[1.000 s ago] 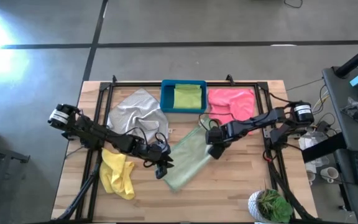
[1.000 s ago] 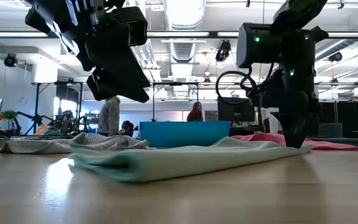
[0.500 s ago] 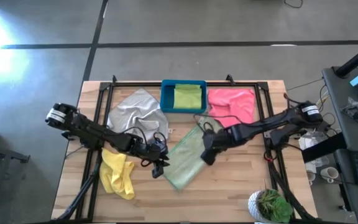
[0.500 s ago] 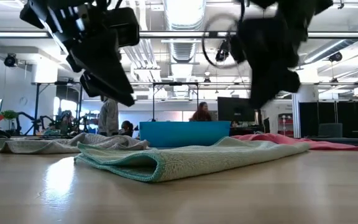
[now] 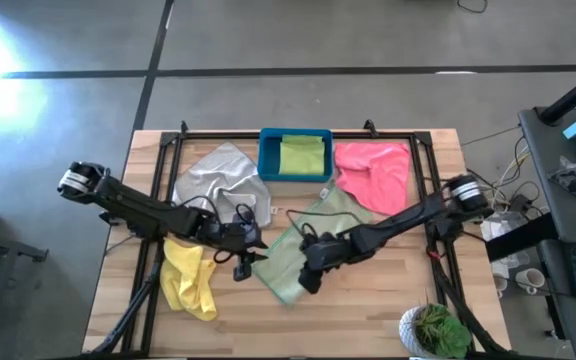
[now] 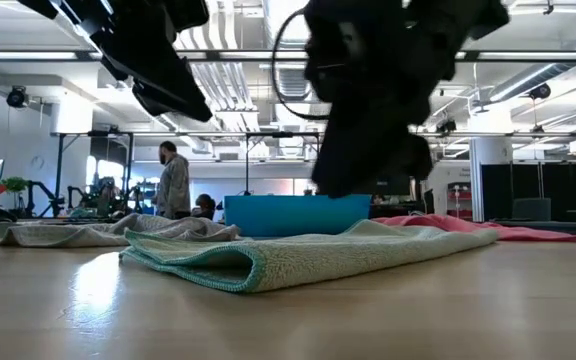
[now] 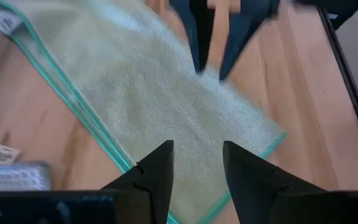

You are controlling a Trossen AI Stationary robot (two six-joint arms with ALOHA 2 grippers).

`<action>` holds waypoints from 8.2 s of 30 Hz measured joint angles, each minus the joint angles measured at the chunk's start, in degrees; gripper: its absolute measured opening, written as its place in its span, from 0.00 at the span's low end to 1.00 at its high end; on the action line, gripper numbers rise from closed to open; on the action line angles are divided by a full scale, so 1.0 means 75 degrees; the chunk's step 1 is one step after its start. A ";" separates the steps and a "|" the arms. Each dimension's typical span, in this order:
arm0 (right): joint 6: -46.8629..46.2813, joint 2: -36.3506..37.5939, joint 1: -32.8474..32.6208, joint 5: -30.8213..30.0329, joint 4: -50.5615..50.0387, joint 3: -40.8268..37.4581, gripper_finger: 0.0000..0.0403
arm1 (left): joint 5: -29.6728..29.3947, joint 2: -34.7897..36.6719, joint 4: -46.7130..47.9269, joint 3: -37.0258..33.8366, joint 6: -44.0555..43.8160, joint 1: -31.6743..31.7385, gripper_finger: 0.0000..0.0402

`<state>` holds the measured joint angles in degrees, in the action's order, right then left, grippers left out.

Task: Fold microfiber towels
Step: Fold the green microfiber cloth

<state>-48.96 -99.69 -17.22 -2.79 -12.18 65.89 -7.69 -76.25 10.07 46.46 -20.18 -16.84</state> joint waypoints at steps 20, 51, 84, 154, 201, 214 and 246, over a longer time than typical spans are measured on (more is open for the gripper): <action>0.0713 -0.1890 -0.0451 0.0883 -0.2659 0.2168 0.27 | -0.0046 0.0152 0.0007 -0.0155 0.0557 -0.0002 0.31; -0.0133 0.0577 -0.3385 -0.2375 -0.4564 0.1811 0.27 | 0.0504 -0.0939 -0.0996 0.1166 0.2491 -0.0509 0.31; -0.0732 -0.0548 -0.4071 -0.2642 -0.2255 0.1156 0.27 | 0.0393 -0.4129 0.0561 0.3382 0.2830 -0.1302 0.31; -0.1411 -0.1621 -0.4032 -0.1855 -0.3394 0.4167 0.02 | 0.1637 -0.3778 0.1793 0.4324 0.2325 -0.1868 0.00; -0.4680 -0.1662 -0.2216 -0.1576 -1.0320 0.4171 0.02 | -0.0244 -0.3725 0.1818 0.4846 0.2605 0.1036 0.00; -0.4862 -0.1662 -0.1833 -0.1081 -1.0408 0.3976 0.02 | -0.0188 -0.4146 0.1389 0.4759 0.2979 0.1270 0.03; -0.4180 -0.1665 -0.1518 -0.2191 -1.0373 0.3232 0.10 | -0.0183 -0.3847 0.1873 0.4835 0.3015 0.1413 0.06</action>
<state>-80.31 -112.18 -28.60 -19.22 -89.99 90.13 -9.06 -105.10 24.12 82.72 2.44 -6.24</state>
